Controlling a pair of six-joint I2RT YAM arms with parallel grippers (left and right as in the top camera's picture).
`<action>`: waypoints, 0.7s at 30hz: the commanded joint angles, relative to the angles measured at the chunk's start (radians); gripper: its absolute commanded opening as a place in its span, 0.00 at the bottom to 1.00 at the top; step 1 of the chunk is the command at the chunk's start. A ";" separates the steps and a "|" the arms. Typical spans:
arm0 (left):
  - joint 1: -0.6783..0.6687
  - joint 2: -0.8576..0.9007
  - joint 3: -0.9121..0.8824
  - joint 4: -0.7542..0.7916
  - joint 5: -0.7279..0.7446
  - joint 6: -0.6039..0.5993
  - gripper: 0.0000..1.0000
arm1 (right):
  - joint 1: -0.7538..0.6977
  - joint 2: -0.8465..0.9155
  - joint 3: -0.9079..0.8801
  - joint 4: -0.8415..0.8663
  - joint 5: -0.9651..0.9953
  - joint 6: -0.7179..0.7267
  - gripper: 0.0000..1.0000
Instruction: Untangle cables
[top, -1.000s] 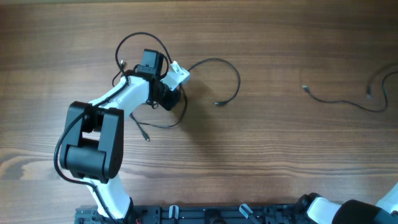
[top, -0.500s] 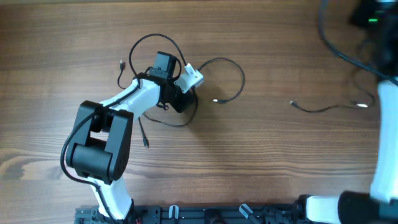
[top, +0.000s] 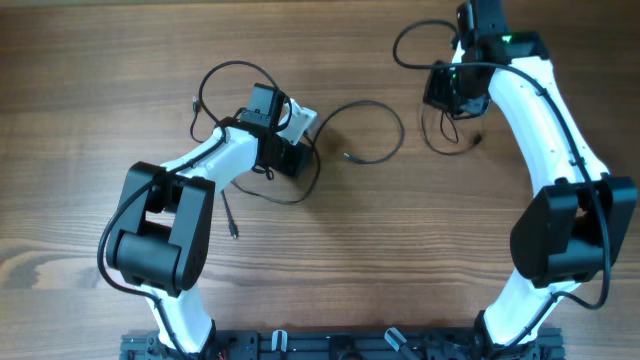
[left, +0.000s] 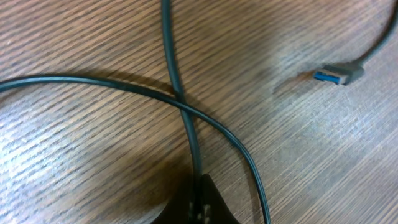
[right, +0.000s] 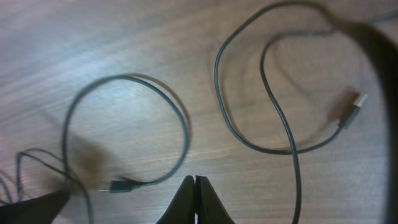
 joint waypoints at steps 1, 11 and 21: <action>-0.002 0.018 -0.011 0.000 -0.017 -0.069 0.04 | -0.005 0.019 -0.050 -0.013 0.078 0.045 0.04; -0.002 0.018 -0.010 0.012 -0.018 -0.069 0.09 | -0.014 0.018 -0.228 -0.019 0.135 0.018 1.00; -0.002 0.018 -0.011 0.027 -0.018 -0.069 0.12 | -0.143 -0.014 0.159 -0.167 0.210 -0.033 1.00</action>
